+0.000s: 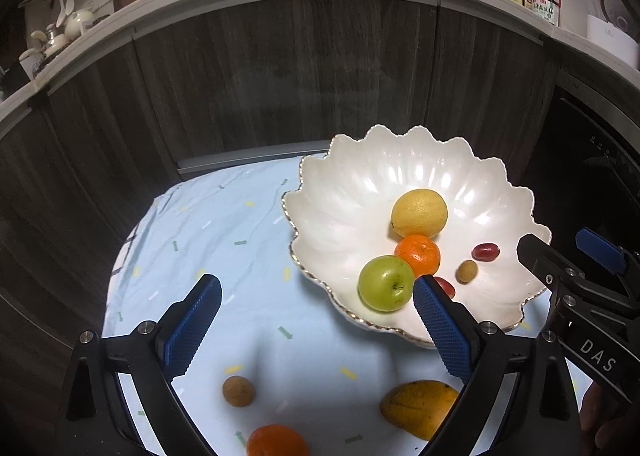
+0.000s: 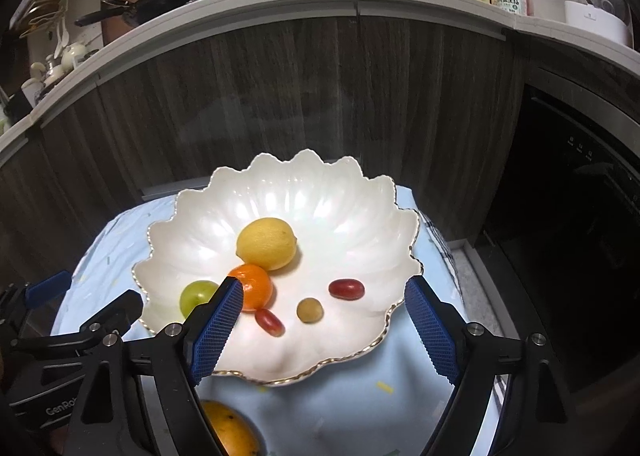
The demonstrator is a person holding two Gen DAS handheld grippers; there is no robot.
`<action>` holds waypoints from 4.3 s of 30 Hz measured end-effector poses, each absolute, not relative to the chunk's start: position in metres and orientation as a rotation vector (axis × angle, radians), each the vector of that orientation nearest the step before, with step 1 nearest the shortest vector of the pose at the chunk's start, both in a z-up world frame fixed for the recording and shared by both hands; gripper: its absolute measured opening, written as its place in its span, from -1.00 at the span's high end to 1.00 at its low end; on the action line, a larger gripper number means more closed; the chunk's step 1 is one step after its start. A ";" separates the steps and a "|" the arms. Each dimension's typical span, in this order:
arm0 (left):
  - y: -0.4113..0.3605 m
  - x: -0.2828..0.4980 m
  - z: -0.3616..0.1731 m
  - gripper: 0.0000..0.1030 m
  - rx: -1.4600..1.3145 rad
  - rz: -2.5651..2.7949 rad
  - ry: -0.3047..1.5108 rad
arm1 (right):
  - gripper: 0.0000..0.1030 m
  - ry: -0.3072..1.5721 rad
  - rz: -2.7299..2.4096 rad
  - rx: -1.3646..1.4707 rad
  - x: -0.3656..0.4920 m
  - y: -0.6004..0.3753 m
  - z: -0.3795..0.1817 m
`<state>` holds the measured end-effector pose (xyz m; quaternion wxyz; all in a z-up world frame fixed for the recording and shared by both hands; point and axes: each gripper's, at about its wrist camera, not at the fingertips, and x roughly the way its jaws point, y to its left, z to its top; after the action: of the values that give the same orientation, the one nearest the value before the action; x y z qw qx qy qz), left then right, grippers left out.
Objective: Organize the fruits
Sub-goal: 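Withdraw the left tool toward the mandarin while the right tool approaches the mango, then close the left tool on the mandarin while the right tool grips the mango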
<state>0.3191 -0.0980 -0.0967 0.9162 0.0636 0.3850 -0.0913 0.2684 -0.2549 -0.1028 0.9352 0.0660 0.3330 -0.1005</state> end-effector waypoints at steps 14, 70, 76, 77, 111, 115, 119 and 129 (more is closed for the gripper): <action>-0.077 0.295 -0.073 -0.90 0.133 -0.159 0.755 | -0.62 0.662 -0.197 0.105 0.248 -0.237 -0.086; -0.027 0.224 -0.122 -0.84 0.132 -0.104 0.831 | -0.62 0.725 -0.120 -0.002 0.210 -0.187 -0.128; -0.031 0.226 -0.137 -0.83 0.142 -0.117 0.853 | -0.62 0.747 -0.112 0.000 0.212 -0.189 -0.140; -0.032 0.226 -0.139 -0.83 0.143 -0.118 0.858 | -0.62 0.749 -0.110 0.000 0.211 -0.188 -0.143; -0.038 0.241 -0.190 -0.38 0.152 -0.172 0.931 | -0.61 0.878 0.020 0.001 0.230 -0.176 -0.188; -0.039 0.243 -0.193 -0.27 0.145 -0.182 0.943 | -0.55 0.893 0.044 0.022 0.234 -0.176 -0.193; -0.041 0.244 -0.195 -0.15 0.141 -0.195 0.945 | -0.39 0.900 0.076 0.043 0.237 -0.176 -0.198; -0.046 0.245 -0.196 0.11 0.131 -0.224 0.949 | -0.13 0.923 0.124 0.042 0.240 -0.173 -0.207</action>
<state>0.2451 -0.0455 -0.1964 0.8816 0.0628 0.4554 -0.1073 0.2400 -0.1729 -0.2070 0.8933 0.0201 0.4450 0.0600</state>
